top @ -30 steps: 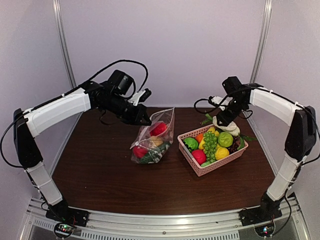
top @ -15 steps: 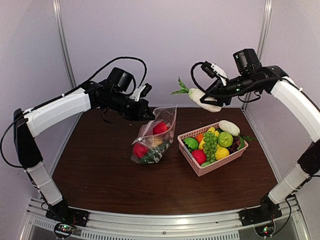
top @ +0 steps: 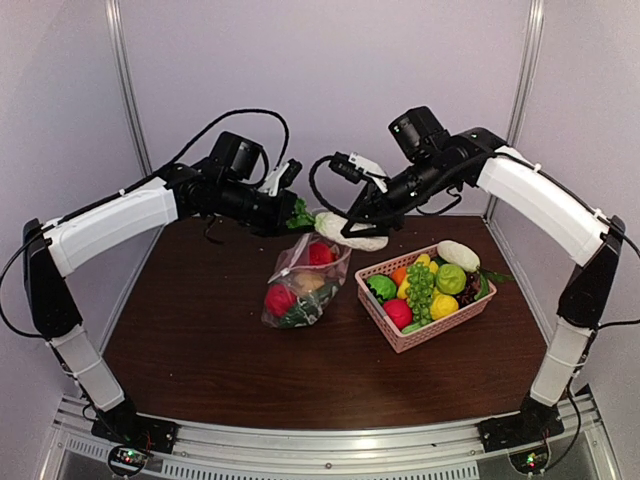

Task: Place the food in the zip-top bag and seal the zipper
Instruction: Place the fake vegetable in the zipper food storage bag, then pick up the fake fruit from the bin.

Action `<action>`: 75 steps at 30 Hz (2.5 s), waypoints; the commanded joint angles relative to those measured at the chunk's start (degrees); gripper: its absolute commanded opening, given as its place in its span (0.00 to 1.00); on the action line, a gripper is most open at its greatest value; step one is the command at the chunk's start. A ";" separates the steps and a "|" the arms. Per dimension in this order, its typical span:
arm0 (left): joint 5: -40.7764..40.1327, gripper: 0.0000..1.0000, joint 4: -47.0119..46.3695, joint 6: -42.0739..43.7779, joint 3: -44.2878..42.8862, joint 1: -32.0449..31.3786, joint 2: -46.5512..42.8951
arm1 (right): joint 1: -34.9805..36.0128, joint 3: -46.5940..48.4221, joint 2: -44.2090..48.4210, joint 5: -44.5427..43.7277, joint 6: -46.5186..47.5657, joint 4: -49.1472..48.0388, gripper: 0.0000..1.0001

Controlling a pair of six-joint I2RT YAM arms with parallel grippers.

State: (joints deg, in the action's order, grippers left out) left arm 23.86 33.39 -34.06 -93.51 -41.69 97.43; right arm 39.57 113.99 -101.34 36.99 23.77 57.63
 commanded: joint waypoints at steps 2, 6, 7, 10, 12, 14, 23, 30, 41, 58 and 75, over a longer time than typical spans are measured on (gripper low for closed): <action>0.88 0.00 -7.45 -2.02 3.24 -0.23 -5.27 | 1.78 -0.75 -1.82 -5.37 -1.36 5.68 0.42; 2.50 0.00 -9.49 -2.66 4.26 -0.28 -5.94 | 1.98 -0.83 -3.07 -9.81 -4.93 4.65 0.42; 2.80 0.00 -9.75 -2.67 4.42 -0.42 -5.96 | 1.98 -0.61 -3.68 -10.96 -5.70 4.56 0.42; 3.70 0.00 -11.37 -2.95 5.57 -1.22 -5.74 | 2.00 0.01 -5.37 -12.81 -9.76 3.29 0.42; 3.83 0.00 -12.33 -3.19 6.19 -2.36 -5.04 | 1.96 0.45 -6.29 -12.57 -13.81 1.86 0.41; 3.66 0.00 -12.41 -3.18 5.96 -3.83 -4.01 | 1.99 0.64 -6.90 -12.97 -17.60 0.29 0.38; 1.46 0.00 -12.36 -4.17 3.81 -7.43 0.32 | 1.63 1.25 -8.73 -10.31 -30.51 -2.19 0.37; -1.61 0.00 -11.00 -4.71 2.66 -7.43 0.55 | 0.93 0.29 -6.76 -2.80 -35.27 -5.57 0.65; -5.43 0.00 -8.81 -4.34 2.26 -5.12 -1.05 | -0.89 2.42 -1.29 0.82 -27.06 -2.81 0.96; -12.43 0.00 32.56 20.64 -27.46 1.61 11.35 | -21.76 -27.85 19.44 -18.69 3.72 1.18 0.95; -1.30 0.00 14.36 14.61 -9.31 1.61 1.72 | -22.80 -41.06 20.39 -26.82 7.06 -2.85 0.96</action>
State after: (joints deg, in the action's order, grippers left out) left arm 19.68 51.79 -17.72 -104.49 -39.86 100.62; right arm 16.99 74.63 -80.29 14.04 30.11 56.45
